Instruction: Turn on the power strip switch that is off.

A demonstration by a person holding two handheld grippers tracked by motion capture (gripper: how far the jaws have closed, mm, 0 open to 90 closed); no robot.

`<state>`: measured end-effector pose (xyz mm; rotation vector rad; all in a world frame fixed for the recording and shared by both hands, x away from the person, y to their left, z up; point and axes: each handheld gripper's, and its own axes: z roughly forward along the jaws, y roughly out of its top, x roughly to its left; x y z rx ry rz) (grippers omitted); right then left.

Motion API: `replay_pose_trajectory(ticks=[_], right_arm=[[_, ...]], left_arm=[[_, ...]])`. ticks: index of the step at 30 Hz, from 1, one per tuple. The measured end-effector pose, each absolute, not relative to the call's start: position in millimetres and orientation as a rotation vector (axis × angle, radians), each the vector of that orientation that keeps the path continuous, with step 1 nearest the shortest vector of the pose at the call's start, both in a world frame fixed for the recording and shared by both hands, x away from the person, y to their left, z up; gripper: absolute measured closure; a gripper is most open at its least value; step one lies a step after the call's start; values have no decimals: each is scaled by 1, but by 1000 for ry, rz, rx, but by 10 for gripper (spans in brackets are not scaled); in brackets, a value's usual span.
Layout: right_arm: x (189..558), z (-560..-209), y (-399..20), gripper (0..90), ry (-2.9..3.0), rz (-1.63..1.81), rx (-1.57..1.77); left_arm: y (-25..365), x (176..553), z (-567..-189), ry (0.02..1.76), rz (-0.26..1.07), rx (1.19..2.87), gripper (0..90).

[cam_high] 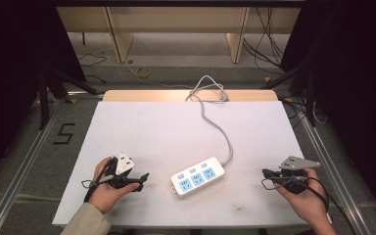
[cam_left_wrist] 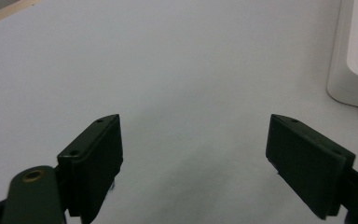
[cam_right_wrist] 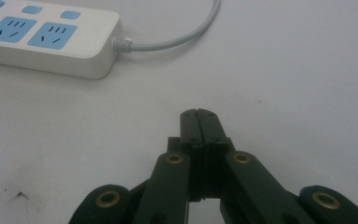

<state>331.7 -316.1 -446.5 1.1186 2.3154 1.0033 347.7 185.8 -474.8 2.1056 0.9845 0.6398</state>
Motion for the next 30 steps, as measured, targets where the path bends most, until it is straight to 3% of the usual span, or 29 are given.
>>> replay_pose_trajectory(ticks=[30], right_arm=[[342, -436, -292, 900, 2475, 874, 1078]], left_arm=[[184, 349, -474, 973, 649, 2109, 184]])
